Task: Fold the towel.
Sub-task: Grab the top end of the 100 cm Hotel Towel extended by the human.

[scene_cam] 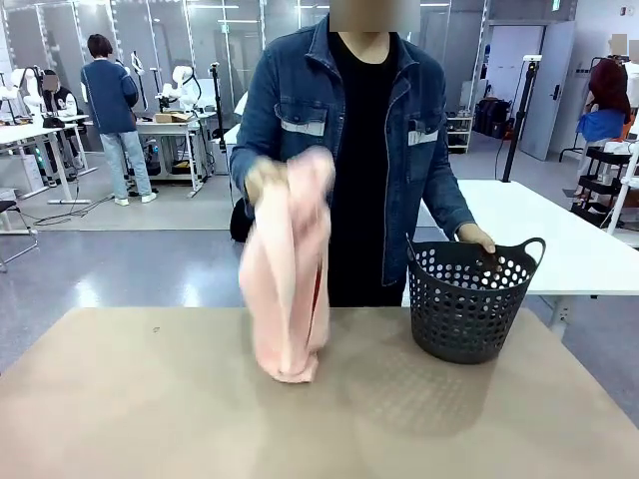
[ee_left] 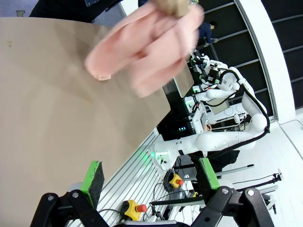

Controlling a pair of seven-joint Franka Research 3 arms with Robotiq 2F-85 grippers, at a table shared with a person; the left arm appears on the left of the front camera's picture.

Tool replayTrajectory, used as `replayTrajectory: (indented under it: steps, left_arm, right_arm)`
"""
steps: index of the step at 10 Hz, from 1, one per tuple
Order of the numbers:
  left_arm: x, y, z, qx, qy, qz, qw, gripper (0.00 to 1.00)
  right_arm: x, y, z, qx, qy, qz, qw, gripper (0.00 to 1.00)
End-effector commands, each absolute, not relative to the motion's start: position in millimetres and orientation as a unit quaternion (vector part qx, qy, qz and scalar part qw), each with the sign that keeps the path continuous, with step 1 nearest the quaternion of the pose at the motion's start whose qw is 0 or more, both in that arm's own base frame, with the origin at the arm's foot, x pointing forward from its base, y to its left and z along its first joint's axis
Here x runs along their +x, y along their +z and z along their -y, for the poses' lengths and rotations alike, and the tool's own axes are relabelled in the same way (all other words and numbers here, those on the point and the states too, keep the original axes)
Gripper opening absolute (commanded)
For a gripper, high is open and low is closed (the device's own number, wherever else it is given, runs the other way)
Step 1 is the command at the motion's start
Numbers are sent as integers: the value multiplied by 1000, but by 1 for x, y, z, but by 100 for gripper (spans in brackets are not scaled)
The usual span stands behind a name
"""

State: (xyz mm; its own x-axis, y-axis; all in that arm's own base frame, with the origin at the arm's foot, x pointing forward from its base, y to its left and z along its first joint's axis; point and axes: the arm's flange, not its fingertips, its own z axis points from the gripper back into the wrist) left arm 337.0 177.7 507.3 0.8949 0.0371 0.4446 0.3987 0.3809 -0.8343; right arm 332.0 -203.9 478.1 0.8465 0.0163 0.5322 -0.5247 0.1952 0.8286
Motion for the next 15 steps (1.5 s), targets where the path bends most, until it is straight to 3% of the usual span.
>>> replayTrajectory:
  steps: [1, 15]
  left_arm:
    - [336, 509, -178, -550, -119, 203, 801, 100]
    - [336, 509, -178, -550, -119, 203, 801, 100]
  right_arm:
    - [331, 481, 204, 607, 189, 215, 741, 100]
    - [331, 481, 204, 607, 189, 215, 741, 100]
